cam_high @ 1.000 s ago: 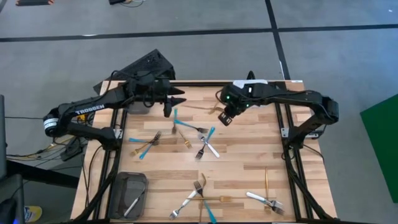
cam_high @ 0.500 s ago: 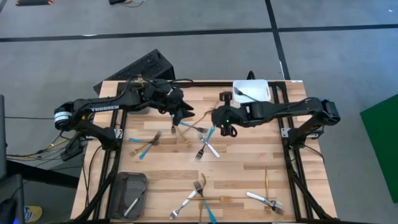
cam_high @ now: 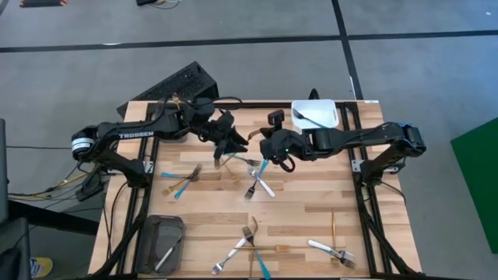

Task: Sort silverware by color (type)
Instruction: Put the gold fork into the top black bin

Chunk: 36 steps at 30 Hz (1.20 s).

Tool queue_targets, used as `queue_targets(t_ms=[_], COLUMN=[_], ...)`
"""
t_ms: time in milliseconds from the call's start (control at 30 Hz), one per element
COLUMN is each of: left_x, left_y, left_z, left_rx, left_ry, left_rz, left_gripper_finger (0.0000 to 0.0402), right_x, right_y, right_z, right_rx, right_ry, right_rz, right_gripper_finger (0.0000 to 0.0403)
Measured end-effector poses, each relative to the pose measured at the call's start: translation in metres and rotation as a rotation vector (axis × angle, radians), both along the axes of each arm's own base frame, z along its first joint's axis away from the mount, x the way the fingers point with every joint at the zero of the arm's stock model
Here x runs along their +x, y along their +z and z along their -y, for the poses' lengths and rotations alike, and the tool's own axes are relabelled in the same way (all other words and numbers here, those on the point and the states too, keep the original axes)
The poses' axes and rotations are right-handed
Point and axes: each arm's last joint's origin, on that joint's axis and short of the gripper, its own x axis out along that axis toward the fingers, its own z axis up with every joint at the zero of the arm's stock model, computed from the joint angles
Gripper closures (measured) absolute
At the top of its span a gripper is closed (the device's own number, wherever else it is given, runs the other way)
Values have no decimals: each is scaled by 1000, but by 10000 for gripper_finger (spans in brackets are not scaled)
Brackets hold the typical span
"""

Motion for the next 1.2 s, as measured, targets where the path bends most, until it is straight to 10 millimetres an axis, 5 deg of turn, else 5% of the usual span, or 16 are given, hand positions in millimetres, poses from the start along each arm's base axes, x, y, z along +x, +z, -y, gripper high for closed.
queue_targets(t_ms=[167, 567, 800, 1033, 1200], left_x=[-2, -9, -18, -20, -21], left_y=[0, 3, 19, 16, 8], left_z=[-7, -26, -25, -26, -26], left_rx=[23, 28, 73, 79, 61], left_ry=[41, 114, 127, 188, 215], left_rz=[5, 20, 94, 50, -33], left_gripper_finger=[254, 398, 334, 234, 209], right_x=[2, 5, 4, 3, 3], right_y=[3, 9, 12, 15, 16], right_z=[1, 12, 19, 17, 13], right_rx=[-44, -106, -113, -120, -142], right_ry=[17, -1, -39, -31, -4], right_rz=[5, 27, 47, 63, 50], right_gripper_finger=[392, 392, 392, 392, 392])
